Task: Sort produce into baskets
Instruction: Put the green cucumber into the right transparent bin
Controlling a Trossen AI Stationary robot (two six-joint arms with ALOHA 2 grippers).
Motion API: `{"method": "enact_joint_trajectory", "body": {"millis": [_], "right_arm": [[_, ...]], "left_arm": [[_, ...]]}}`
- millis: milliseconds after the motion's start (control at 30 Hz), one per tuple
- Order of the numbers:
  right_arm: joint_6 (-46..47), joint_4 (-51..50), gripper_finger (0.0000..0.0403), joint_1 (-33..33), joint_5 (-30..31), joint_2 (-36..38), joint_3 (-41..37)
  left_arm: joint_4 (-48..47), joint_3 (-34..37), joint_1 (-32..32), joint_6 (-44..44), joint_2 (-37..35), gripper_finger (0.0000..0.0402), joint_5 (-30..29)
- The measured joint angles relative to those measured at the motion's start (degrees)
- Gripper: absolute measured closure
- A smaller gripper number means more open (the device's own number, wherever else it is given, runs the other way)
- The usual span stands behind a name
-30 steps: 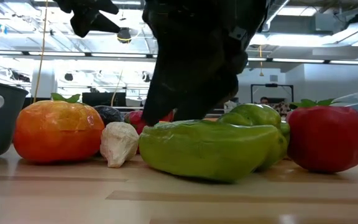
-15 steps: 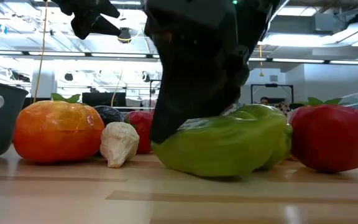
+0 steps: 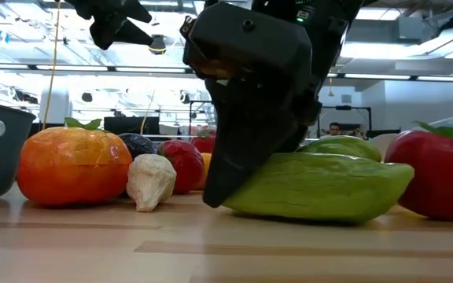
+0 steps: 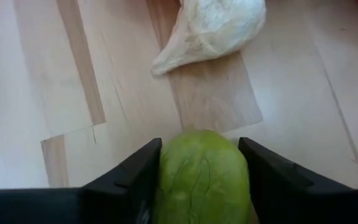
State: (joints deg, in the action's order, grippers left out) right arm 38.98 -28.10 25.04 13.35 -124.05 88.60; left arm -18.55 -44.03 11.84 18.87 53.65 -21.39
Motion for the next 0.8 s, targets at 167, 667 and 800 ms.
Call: {"method": "enact_joint_trajectory", "body": {"millis": [167, 667, 800], "right_arm": [[-2.41, -0.04, 0.0215, -0.01, -0.08, 1.47, -0.02], [-19.03, -4.16, 0.0205, -7.09, 2.33, 16.02, -0.02], [-24.90, -5.23, 0.0198, -11.91, 7.29, 20.52, -0.02]], "left_arm": [[0.00, 0.00, -0.02, -0.09, 0.00, 0.0153, 1.59], [-0.02, 0.00, 0.00, 1.77, 0.00, 0.0153, 5.66], [-0.02, 0.00, 0.00, 1.81, 0.00, 0.0153, 5.65]]}}
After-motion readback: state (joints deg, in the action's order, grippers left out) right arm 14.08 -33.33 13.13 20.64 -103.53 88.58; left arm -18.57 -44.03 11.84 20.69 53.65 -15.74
